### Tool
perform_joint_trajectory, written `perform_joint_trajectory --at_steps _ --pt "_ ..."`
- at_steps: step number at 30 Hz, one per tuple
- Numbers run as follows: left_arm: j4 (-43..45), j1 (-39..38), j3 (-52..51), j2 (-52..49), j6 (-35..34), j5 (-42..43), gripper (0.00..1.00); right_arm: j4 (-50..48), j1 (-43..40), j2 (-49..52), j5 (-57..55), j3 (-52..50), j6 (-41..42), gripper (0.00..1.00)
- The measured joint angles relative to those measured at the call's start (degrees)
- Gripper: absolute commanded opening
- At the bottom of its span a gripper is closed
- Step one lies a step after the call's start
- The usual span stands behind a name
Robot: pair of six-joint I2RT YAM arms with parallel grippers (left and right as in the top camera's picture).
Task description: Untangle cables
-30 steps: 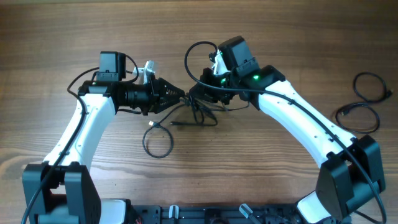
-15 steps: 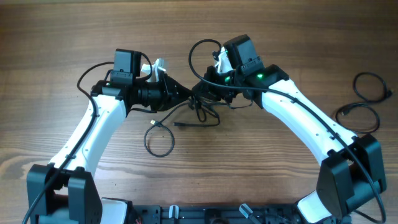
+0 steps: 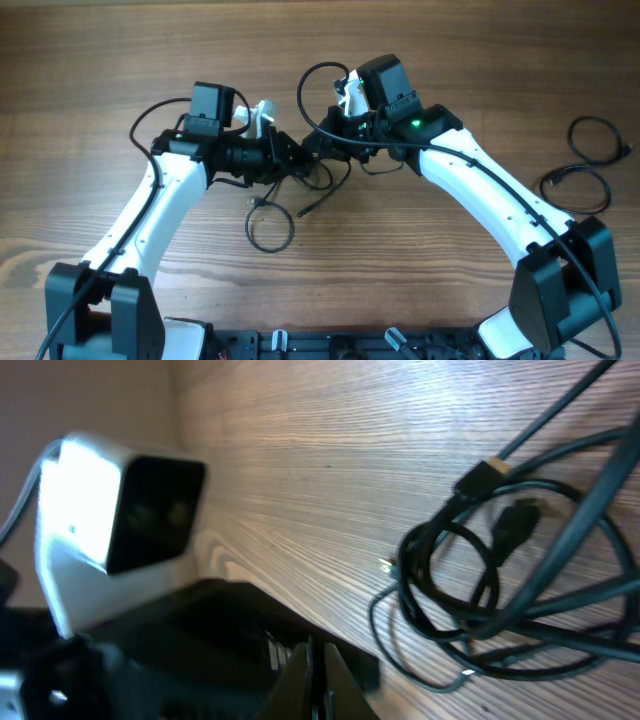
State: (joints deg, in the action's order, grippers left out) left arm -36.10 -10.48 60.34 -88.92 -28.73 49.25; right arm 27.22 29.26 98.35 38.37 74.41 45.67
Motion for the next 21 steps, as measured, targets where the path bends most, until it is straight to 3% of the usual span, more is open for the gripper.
perform_joint_trajectory --at_steps 5,11,18,21 --pt "-2.6 4.9 0.0 0.0 1.0 -8.1 0.35 4.9 0.9 0.0 -2.2 0.0 -4.5 0.04" --pt "-1.7 5.3 0.0 0.0 -4.9 -23.6 0.35 6.4 5.8 0.0 -8.5 0.0 -8.3 0.04" --pt "-2.5 5.3 0.0 -3.2 -5.9 -27.2 0.35 6.4 6.3 5.6 -20.4 0.1 -8.3 0.04" --pt "-3.0 5.3 0.0 -4.6 -5.9 -27.4 0.34 12.9 6.3 8.3 -23.4 0.3 -8.2 0.04"
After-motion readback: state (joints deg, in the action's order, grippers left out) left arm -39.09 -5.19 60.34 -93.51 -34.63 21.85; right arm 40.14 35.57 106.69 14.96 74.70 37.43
